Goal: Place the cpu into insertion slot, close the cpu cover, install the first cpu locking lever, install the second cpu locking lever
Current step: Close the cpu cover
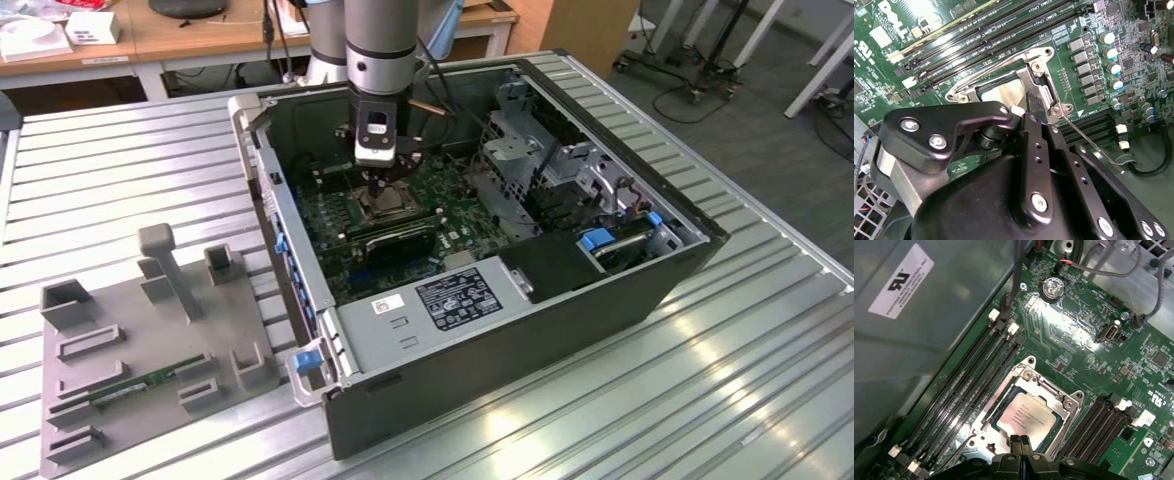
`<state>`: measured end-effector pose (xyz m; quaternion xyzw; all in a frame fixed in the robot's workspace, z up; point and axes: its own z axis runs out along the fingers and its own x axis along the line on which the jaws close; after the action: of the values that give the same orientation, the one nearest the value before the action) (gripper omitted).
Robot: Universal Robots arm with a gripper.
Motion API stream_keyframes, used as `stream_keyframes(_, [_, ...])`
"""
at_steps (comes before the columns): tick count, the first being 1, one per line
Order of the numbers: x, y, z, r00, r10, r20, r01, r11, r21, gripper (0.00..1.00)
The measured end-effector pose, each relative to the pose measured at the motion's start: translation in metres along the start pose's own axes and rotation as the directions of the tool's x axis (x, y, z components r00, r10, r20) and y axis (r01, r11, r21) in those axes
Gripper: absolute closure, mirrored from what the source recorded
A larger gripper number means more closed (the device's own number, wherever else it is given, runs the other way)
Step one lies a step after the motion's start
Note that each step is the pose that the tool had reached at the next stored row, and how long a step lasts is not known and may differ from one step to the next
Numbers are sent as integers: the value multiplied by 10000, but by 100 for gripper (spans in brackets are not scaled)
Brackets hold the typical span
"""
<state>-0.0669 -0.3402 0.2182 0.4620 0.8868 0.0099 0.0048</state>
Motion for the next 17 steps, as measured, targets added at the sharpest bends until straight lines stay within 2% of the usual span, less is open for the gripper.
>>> stream_keyframes(17, [0,0,0,10000,-86,-2,86,10000,0,89])
